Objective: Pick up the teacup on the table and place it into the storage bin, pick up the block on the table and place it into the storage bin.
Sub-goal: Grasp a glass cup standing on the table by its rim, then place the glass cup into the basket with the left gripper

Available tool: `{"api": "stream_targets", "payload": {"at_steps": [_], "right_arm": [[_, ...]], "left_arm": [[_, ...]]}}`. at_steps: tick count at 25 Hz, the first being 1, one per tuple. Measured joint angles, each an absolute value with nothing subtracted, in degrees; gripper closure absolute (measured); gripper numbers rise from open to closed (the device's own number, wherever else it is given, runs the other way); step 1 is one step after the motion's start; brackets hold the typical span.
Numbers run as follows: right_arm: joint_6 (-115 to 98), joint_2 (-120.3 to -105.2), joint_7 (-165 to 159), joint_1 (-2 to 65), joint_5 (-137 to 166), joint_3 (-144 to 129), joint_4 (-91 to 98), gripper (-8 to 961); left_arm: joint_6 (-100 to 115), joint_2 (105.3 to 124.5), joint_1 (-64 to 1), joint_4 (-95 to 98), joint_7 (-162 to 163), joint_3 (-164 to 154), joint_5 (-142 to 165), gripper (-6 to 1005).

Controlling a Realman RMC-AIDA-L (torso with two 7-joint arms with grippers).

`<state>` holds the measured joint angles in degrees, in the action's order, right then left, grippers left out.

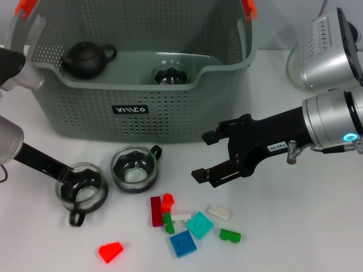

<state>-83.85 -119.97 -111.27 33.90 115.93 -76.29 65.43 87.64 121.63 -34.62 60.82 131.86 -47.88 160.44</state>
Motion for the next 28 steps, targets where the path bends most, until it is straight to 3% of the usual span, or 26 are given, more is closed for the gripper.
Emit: {"api": "stream_targets", "payload": {"at_steps": [7,19,24,28], "right_arm": [[-83.9,-119.97,-111.3,33.9,115.9,-75.9,65.5,23],[-85.5,-119.54,-110.7,34.0,115.9,-75.7,65.3,23],[-88.0,-119.35,-110.1,34.0,115.9,-75.7,65.1,23],[-89.2,-119.35,-110.0,33.5,115.9,-75.4,65.1,22]], "left_arm": [[88.0,121.64,-34.6,61.4,131.9,-47.9,160.5,947],[107.8,120.51,-35.2,74.1,130.2,-43.4,154.9,948],[117.4,118.94,-36.9,79.1,130.8,-39.0,142.0,947],[118.4,116.26,-39.5,79.3,133.7,-38.2,129.8,947]]}}
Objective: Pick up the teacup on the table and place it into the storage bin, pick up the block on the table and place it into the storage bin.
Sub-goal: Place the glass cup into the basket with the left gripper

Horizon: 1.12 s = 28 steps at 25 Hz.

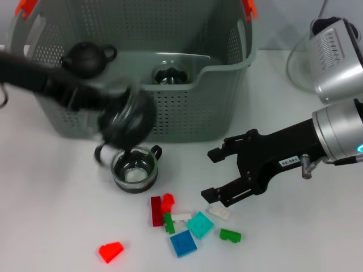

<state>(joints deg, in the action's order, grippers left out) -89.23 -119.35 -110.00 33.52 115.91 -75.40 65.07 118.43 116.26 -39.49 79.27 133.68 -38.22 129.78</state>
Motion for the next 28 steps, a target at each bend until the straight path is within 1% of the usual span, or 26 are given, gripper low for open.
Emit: {"api": "stream_targets", "payload": {"at_steps": [5,10,12,16,21,28], "right_arm": [[-90.3,-119.35,-110.1,33.1,115.9,-73.6,64.9,22],[-91.2,-119.34,-110.2,32.5,115.9,-72.6,64.9,22],[-91.6,-119.3,-110.3,32.4,116.0,-72.6,64.9,22],[-92.2,-119.26,-110.7,32.4,116.0,-72.2,64.9,22],[-92.5,-119.26,-111.2,32.6,116.0,-71.7,64.9,22],[-92.7,-119.46,-111.4,32.9,116.0,-71.4,64.9,23]], "left_arm": [[112.5,115.01,-44.0,76.3,133.1,-38.6,127.7,948],[101.1,112.82,-48.4,69.3,132.8,-42.5,129.7,948],[96.8,112.51,-49.7,67.3,132.7,-43.6,132.2,948],[87.0,112.44,-51.8,62.6,132.7,-45.0,136.3,948],[76.6,112.54,-52.1,58.1,133.2,-46.2,137.0,947],[66.4,113.81,-52.7,52.8,133.4,-49.1,140.7,947]]}}
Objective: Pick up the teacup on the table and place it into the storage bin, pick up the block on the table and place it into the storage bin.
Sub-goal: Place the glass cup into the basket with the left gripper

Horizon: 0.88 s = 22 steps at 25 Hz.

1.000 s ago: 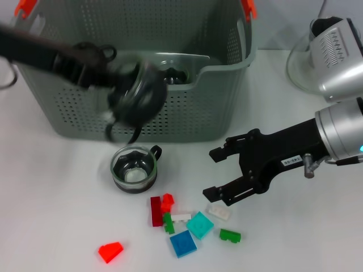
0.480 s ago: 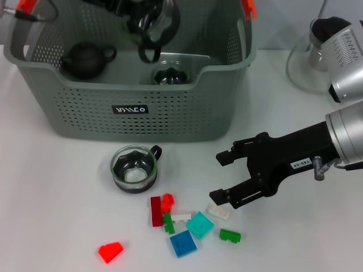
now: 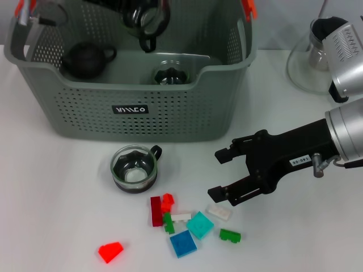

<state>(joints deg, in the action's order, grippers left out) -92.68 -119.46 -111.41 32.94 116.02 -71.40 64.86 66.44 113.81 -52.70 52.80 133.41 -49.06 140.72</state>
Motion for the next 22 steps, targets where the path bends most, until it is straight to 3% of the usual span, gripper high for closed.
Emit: {"api": "stream_targets", "payload": {"at_steps": [22], "right_arm": [[-92.5,-119.8,-111.4,32.9,116.0,-71.4,64.9,22]], "left_arm": [[55.7,117.56,-55.4,46.0,133.6,-53.9,151.2,948]]}}
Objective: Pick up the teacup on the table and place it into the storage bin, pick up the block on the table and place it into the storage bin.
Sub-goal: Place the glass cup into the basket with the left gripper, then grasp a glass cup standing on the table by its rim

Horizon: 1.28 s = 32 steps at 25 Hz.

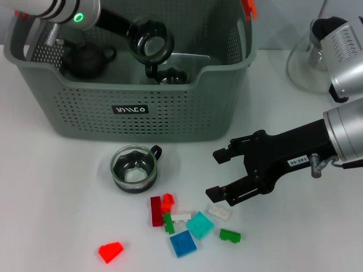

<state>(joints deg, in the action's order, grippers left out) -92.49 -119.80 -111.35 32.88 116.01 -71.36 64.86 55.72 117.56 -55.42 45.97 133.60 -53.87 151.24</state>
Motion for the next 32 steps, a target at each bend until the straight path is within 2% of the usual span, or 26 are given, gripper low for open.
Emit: {"api": "stream_targets", "payload": {"at_steps": [13,19,23,32], "right_arm": [[-92.3,-119.8,-111.4,32.8,116.0,-71.4,64.9,23],[-92.3,-119.8,-111.4,32.9,116.0,-71.4,64.9,22],[-92.3,-119.8,-111.4,32.9,116.0,-71.4,64.9,22],[-92.5,-119.8,-111.4,32.6,116.0,-71.2,64.9,23]], "left_arm": [[55.4,117.92,-55.6,46.0,133.6,-53.9,152.3,933],[55.3,118.02,-55.6,46.2,133.7,-53.9,152.3,844],[54.9,118.03,-55.6,46.3,133.7,-53.7,152.0,655],[56.4,118.02,-55.4,49.6,134.6,-53.5,151.9,481]]}}
